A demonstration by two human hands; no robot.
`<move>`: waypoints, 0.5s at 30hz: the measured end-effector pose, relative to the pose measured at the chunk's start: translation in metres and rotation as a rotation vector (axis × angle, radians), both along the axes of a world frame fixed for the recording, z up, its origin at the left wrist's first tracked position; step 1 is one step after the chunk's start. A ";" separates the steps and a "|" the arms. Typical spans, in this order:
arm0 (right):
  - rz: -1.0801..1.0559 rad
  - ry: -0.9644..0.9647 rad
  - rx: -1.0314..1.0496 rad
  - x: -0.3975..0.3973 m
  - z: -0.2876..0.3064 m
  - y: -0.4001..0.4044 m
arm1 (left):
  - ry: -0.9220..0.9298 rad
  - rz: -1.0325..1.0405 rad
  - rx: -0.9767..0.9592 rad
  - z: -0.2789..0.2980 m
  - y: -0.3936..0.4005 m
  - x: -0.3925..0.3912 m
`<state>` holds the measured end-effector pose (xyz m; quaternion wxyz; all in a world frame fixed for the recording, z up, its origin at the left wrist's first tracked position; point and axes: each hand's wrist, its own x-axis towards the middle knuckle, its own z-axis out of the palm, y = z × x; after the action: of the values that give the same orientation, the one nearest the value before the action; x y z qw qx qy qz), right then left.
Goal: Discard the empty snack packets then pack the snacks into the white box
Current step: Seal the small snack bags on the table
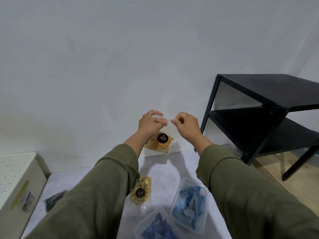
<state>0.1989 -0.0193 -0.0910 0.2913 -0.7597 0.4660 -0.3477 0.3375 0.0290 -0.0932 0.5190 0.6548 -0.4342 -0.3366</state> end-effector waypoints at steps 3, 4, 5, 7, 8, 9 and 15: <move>0.028 0.011 -0.015 -0.002 -0.005 0.000 | 0.038 0.021 -0.008 -0.001 0.000 -0.001; 0.052 0.008 -0.007 -0.004 -0.007 0.000 | 0.051 0.029 -0.006 -0.002 0.000 0.000; 0.073 0.011 0.012 -0.006 -0.009 0.000 | 0.066 0.032 -0.004 -0.004 0.000 0.000; 0.084 0.071 0.036 -0.011 -0.015 -0.002 | 0.101 0.028 0.000 -0.011 -0.001 0.001; 0.072 0.111 0.024 -0.012 -0.019 -0.006 | 0.111 0.025 0.007 -0.016 -0.002 0.001; 0.049 0.139 0.008 -0.013 -0.023 -0.009 | 0.113 0.020 0.016 -0.021 -0.003 0.001; -0.006 0.135 0.020 -0.016 -0.053 -0.037 | 0.055 0.178 0.066 -0.052 -0.014 -0.009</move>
<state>0.1827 -0.0564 -0.1437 0.2657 -0.7771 0.4902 -0.2920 0.3284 0.0148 -0.1450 0.5367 0.6980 -0.3487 -0.3212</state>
